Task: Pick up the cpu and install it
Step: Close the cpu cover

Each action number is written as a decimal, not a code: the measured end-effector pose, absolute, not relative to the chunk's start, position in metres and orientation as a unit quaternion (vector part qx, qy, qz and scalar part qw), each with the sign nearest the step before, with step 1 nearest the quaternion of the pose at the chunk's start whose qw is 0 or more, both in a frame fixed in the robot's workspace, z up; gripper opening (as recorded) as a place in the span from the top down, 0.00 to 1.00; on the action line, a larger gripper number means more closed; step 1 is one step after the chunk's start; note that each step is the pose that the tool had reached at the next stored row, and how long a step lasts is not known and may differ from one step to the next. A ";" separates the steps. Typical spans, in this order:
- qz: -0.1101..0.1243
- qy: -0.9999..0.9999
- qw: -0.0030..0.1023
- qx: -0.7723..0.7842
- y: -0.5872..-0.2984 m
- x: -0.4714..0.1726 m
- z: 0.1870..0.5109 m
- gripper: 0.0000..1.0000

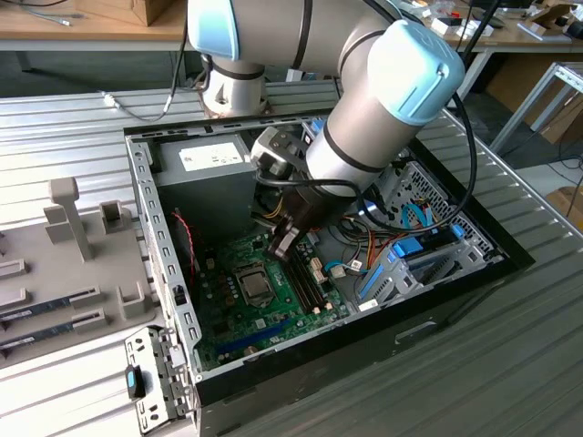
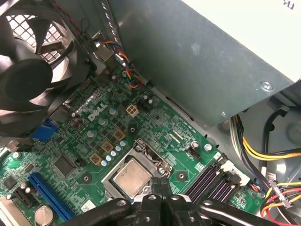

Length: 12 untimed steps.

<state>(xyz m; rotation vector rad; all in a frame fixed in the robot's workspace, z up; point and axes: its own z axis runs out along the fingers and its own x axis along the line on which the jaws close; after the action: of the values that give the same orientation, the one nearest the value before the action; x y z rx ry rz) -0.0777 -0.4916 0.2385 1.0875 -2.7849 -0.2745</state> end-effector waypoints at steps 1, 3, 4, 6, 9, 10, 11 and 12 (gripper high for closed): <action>-0.091 -0.925 0.070 0.361 -0.492 -0.078 0.238 0.89; -0.090 -0.925 0.070 0.361 -0.492 -0.078 0.236 0.89; -0.090 -0.925 0.070 0.361 -0.492 -0.078 0.236 0.89; -0.090 -0.925 0.070 0.361 -0.493 -0.078 0.235 0.89; -0.089 -0.926 0.071 0.361 -0.494 -0.078 0.230 0.89; -0.088 -0.926 0.071 0.361 -0.495 -0.078 0.228 0.89; -0.087 -0.926 0.071 0.361 -0.495 -0.078 0.227 0.89; -0.087 -0.926 0.071 0.361 -0.496 -0.078 0.227 0.89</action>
<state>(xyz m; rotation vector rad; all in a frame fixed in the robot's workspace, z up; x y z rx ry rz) -0.0777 -0.4956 0.2271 1.0854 -2.7833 -0.2609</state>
